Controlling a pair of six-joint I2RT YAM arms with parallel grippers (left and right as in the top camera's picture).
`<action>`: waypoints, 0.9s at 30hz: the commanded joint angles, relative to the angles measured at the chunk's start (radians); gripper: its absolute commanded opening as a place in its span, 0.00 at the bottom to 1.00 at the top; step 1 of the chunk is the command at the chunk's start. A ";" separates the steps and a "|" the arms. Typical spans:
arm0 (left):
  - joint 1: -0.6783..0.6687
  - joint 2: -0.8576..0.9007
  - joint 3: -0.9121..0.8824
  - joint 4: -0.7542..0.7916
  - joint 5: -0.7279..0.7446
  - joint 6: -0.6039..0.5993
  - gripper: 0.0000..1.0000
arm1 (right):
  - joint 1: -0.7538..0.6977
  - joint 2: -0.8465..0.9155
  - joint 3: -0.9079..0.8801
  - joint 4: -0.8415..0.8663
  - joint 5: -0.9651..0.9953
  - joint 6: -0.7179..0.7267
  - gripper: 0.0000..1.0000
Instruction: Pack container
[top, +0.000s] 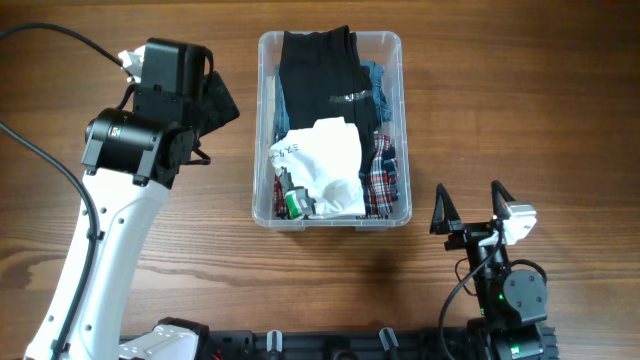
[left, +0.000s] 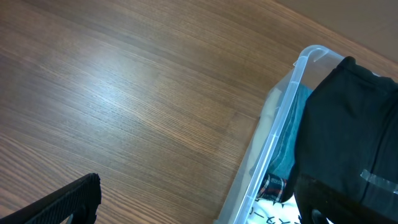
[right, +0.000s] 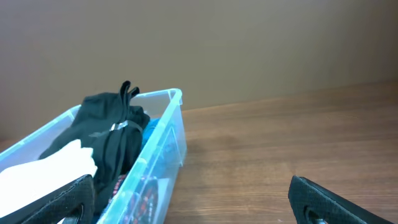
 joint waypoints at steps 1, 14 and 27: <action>0.004 -0.010 0.007 0.000 -0.016 -0.003 1.00 | -0.010 -0.014 -0.002 0.003 -0.024 -0.023 1.00; 0.004 -0.010 0.007 0.000 -0.016 -0.003 1.00 | -0.169 -0.014 -0.002 0.003 -0.024 -0.023 1.00; 0.004 -0.010 0.007 0.000 -0.016 -0.003 1.00 | -0.170 -0.013 -0.002 0.003 -0.024 -0.023 1.00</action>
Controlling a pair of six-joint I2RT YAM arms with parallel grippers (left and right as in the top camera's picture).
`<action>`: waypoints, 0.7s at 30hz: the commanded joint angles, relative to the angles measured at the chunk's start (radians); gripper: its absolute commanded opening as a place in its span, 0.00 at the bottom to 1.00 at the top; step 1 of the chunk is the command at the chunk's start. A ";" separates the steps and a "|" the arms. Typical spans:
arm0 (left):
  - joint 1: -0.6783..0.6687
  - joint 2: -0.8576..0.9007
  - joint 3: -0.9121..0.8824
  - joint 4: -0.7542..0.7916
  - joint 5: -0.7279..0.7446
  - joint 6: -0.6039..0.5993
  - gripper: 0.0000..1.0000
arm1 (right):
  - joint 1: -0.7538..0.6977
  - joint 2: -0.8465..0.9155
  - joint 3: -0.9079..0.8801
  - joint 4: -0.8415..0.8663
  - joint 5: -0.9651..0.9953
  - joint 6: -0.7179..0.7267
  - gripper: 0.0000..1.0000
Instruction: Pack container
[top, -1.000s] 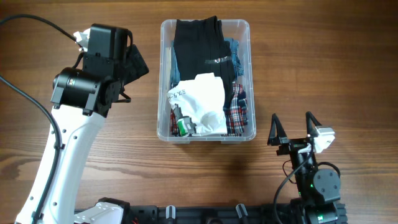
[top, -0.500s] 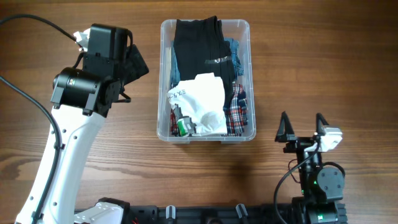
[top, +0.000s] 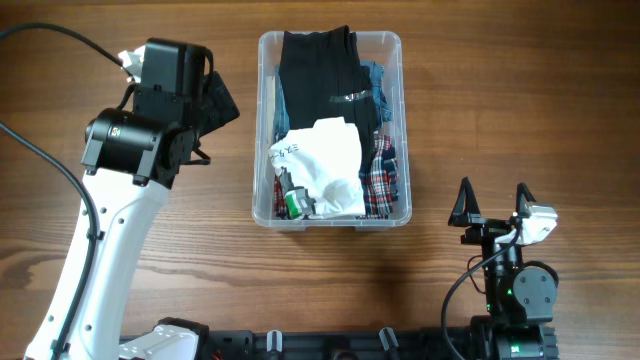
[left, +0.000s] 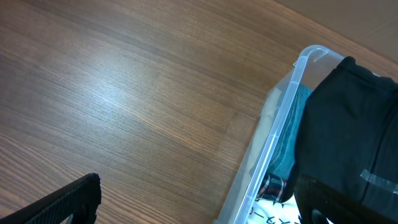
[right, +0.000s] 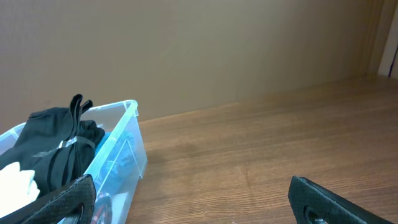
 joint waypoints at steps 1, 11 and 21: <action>0.004 -0.010 0.007 0.000 -0.017 -0.003 1.00 | -0.006 -0.013 -0.002 0.004 -0.016 -0.017 1.00; 0.002 -0.236 -0.072 0.000 -0.016 -0.003 1.00 | -0.006 -0.013 -0.002 0.004 -0.016 -0.017 1.00; 0.027 -0.818 -0.594 0.018 -0.031 -0.003 1.00 | -0.006 -0.013 -0.002 0.004 -0.016 -0.017 1.00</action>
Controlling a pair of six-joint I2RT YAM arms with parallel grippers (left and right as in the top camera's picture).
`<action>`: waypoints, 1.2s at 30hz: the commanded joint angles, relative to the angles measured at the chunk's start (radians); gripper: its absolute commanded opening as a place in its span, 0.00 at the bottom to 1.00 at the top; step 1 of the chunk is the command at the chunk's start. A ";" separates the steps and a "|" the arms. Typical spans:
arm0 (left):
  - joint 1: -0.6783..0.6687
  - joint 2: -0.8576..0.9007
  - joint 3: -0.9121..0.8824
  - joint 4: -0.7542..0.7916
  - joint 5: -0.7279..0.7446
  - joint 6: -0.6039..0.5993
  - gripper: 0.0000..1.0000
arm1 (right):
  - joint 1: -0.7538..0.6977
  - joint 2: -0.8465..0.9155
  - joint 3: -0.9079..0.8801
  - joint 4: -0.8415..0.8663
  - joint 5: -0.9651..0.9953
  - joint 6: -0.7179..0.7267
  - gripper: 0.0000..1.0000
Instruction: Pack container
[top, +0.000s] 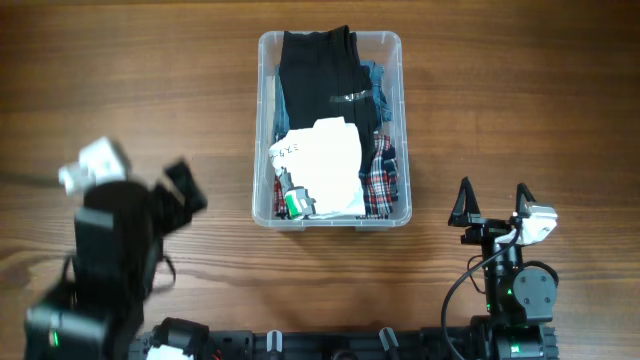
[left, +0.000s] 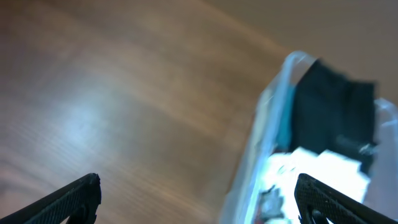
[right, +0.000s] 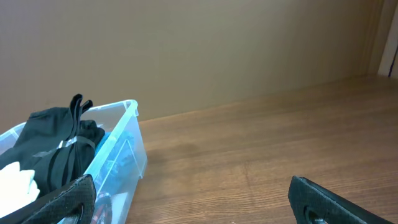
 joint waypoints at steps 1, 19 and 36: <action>0.023 -0.205 -0.225 0.015 -0.018 -0.003 1.00 | -0.006 -0.011 -0.002 0.005 -0.016 -0.017 1.00; 0.094 -0.622 -0.871 0.958 0.263 0.163 1.00 | -0.006 -0.011 -0.002 0.005 -0.016 -0.017 1.00; 0.155 -0.714 -1.062 0.979 0.298 0.263 1.00 | -0.006 -0.011 -0.002 0.005 -0.016 -0.018 1.00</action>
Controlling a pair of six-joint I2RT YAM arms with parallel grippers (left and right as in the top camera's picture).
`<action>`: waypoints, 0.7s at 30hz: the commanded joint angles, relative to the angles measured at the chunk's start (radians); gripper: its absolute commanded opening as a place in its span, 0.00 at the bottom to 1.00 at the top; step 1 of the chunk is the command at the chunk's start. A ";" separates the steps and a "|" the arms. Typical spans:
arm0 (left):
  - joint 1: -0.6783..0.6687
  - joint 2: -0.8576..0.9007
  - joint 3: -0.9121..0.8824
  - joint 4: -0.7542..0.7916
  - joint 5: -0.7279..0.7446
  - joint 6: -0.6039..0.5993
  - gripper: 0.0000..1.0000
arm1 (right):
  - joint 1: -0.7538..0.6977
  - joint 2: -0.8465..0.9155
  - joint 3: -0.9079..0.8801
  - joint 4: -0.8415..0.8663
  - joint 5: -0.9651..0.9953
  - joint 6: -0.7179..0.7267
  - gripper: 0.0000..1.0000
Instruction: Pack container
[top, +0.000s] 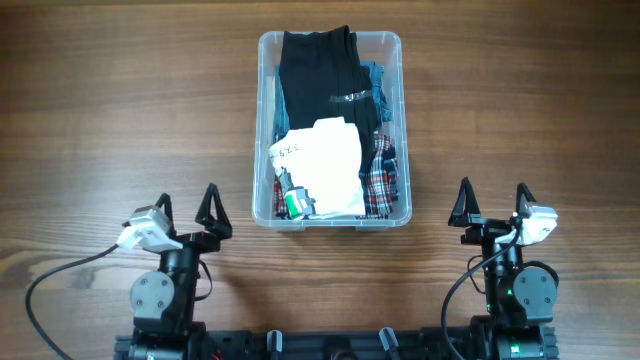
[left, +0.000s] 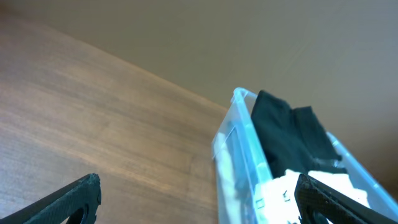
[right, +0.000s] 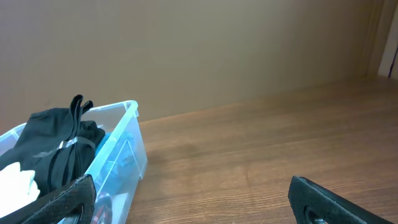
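Note:
A clear plastic container (top: 404, 120) stands at the table's middle back, filled with folded clothes: a black garment (top: 320, 70) on top at the far end, a white one (top: 325, 165) at the near end, plaid and teal cloth along the right side. My left gripper (top: 187, 207) sits low at the front left, open and holding nothing; its view shows the container (left: 233, 143) to the right. My right gripper (top: 493, 203) rests at the front right, open with nothing in it, with the container (right: 127, 149) at its left.
Bare wooden tabletop (top: 520, 100) surrounds the container on all sides. A black cable (top: 60, 275) loops at the front left beside the left arm's base. A plain brown wall (right: 186, 50) rises behind the table.
The left arm has dropped from mid-left of the table to a folded rest at the front left, its gripper still open. The right arm and the container's contents are unchanged.
At first the left arm was raised beside the container's far left corner and the right gripper sat slightly nearer the container. Then the right arm had settled at the front right. Later the left arm was blurred at mid-left, and now it rests at the front left.

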 joint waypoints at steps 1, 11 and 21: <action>0.007 -0.014 -0.021 0.010 0.046 0.154 1.00 | -0.006 -0.008 -0.002 0.005 -0.016 -0.017 1.00; 0.007 -0.014 -0.021 0.006 0.067 0.329 1.00 | -0.006 -0.006 -0.002 0.005 -0.016 -0.017 1.00; 0.055 -0.014 -0.021 0.006 0.067 0.329 1.00 | -0.006 -0.006 -0.002 0.005 -0.016 -0.017 1.00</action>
